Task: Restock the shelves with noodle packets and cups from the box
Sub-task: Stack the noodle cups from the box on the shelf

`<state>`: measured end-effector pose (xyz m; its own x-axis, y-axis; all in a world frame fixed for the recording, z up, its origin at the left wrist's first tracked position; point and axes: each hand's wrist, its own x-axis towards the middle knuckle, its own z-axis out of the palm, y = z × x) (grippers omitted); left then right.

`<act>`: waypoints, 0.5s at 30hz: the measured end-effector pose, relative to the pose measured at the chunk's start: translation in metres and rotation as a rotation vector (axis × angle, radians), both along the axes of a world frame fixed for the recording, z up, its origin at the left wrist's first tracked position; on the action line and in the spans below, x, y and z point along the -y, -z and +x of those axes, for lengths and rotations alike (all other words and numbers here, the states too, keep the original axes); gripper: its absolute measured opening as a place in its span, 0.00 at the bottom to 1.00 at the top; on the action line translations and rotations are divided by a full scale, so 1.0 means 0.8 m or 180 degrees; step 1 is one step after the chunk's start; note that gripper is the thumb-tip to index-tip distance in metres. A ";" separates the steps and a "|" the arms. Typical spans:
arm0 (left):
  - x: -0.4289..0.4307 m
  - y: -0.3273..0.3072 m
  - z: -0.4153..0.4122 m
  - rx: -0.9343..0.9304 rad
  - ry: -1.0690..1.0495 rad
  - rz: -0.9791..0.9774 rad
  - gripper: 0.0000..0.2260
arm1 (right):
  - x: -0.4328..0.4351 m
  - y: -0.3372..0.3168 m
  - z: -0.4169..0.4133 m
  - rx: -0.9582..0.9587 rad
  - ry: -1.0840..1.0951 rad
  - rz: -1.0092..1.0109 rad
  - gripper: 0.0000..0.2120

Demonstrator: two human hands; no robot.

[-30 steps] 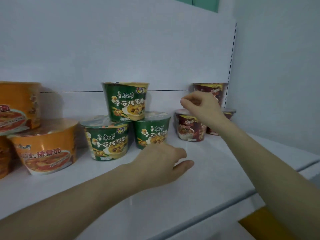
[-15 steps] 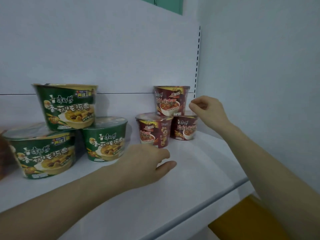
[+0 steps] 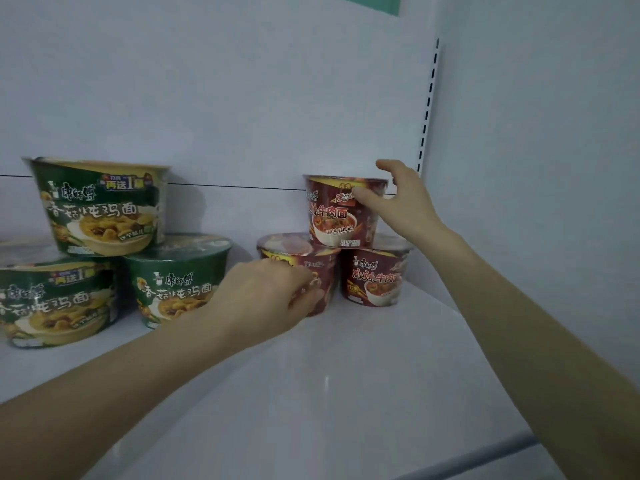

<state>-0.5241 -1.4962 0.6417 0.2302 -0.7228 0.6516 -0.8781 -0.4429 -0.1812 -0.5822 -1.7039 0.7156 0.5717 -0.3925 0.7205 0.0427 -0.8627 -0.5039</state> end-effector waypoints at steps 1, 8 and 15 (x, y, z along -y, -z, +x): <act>0.002 -0.003 0.002 0.0070 -0.0102 -0.0122 0.16 | 0.003 -0.002 0.004 -0.0080 -0.0050 -0.0034 0.32; 0.024 -0.013 0.018 -0.0187 -0.0543 -0.0106 0.18 | 0.025 0.000 0.033 -0.0386 -0.0212 0.0130 0.39; 0.051 -0.015 0.022 -0.0293 -0.0665 0.0060 0.20 | 0.027 0.008 0.039 0.0083 -0.0285 0.0154 0.27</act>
<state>-0.5062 -1.5371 0.6537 0.4339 -0.6652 0.6077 -0.7809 -0.6141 -0.1147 -0.5507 -1.7256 0.7094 0.5874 -0.3753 0.7170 0.1323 -0.8295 -0.5426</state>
